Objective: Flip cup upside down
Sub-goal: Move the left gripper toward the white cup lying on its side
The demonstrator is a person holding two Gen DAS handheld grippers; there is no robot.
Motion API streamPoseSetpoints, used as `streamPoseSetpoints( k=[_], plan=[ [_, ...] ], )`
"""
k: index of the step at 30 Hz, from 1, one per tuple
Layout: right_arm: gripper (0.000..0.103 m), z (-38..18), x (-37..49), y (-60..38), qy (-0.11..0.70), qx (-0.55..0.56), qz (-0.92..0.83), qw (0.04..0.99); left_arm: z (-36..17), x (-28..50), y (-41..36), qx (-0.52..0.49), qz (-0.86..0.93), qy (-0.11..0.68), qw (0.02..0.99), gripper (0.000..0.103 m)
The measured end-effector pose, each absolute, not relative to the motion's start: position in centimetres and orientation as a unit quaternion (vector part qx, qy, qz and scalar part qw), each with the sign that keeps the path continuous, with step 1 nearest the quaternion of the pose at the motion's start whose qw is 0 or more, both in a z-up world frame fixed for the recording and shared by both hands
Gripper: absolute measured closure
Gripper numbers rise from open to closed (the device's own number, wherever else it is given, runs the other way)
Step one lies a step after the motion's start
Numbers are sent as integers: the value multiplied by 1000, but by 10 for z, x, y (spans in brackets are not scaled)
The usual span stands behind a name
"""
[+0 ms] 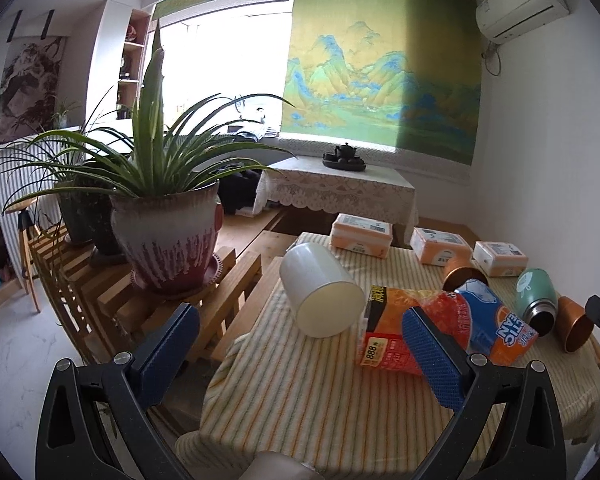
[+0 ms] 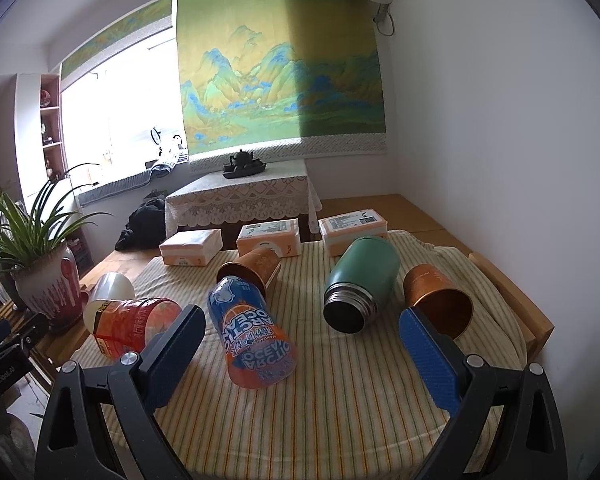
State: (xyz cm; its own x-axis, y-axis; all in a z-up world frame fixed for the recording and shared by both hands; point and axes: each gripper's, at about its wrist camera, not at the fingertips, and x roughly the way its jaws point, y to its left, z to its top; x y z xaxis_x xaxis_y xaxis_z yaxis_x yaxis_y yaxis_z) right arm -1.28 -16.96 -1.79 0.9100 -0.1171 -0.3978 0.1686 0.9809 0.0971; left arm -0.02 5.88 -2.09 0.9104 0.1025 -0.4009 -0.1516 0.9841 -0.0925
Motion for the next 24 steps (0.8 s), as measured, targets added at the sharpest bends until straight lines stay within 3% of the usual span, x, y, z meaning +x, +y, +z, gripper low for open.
streamPoseSetpoints(
  k=[17,24],
  plan=[
    [7,-8,23,-132,217,27,16,976,-24,9,94,-48,95,204,973,1],
    [7,-10,34,-117,225,22,35,973,-20,45,111,-66,64,260,961,1]
  ],
)
